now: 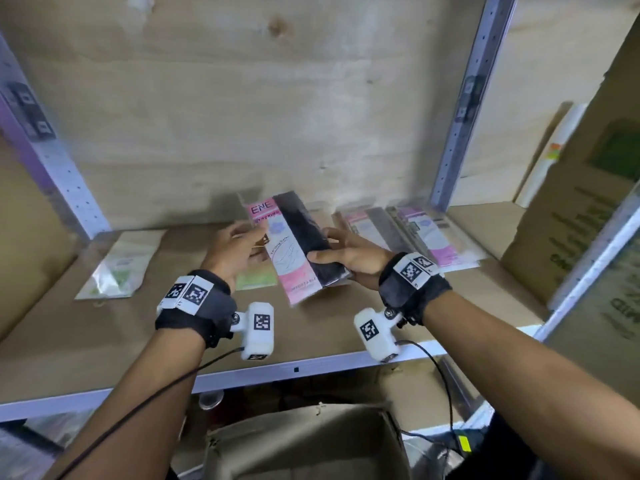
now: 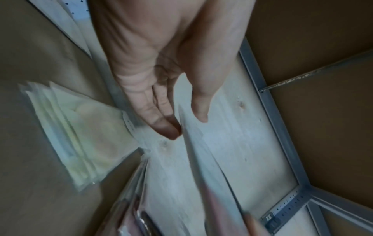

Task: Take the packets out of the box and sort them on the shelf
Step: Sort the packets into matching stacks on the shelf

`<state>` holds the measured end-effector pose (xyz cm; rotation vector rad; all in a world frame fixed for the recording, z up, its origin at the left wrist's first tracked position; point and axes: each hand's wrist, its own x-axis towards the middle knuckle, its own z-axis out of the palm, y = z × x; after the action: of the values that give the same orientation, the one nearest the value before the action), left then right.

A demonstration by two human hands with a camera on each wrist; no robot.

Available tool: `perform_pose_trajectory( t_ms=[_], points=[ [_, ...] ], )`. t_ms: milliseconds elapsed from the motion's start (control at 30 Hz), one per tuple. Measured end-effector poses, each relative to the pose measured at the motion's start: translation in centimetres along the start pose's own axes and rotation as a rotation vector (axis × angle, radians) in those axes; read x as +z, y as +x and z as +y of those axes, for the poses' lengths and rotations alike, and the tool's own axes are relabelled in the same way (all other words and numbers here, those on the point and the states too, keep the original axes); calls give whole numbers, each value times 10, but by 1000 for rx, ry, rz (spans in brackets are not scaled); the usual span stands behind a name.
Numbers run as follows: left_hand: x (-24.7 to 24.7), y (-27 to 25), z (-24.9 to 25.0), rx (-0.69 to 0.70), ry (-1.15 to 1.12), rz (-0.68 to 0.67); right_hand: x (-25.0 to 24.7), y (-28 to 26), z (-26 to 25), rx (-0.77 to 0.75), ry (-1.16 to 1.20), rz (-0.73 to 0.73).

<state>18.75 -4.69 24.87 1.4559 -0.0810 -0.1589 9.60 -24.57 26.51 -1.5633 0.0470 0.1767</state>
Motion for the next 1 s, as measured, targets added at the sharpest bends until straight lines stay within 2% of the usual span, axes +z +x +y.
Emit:
perform_pose_trajectory(
  t_ms=[100, 200, 433, 567, 700, 767, 833, 900, 933, 1000],
  points=[
    [-8, 10, 3, 13, -112, 96, -19, -5, 0, 53, -81, -103],
    [-18, 18, 4, 50, -99, 124, -36, -9, -3, 98, -247, -150],
    [-24, 32, -6, 66, 128, 109, -59, -10, -8, 15, -333, 104],
    [-22, 27, -2, 117, 191, 128, -59, -12, -6, -3, -264, 97],
    [-30, 22, 5, 137, 270, 24, -58, -13, -7, 11, -236, 43],
    [-33, 19, 5, 68, 223, -23, -56, -13, -5, 29, -180, 24],
    [-36, 17, 6, -11, 86, -54, -54, -11, -4, 54, -89, 2],
    [-43, 16, 6, -39, 8, -143, -51, -10, -4, 62, -53, -38],
    [-45, 16, 6, -41, 21, -179, -50, -9, -5, 61, -53, -59],
    [-49, 16, 5, -74, 96, -146, -48, -9, -6, 63, -69, -82]
  ],
)
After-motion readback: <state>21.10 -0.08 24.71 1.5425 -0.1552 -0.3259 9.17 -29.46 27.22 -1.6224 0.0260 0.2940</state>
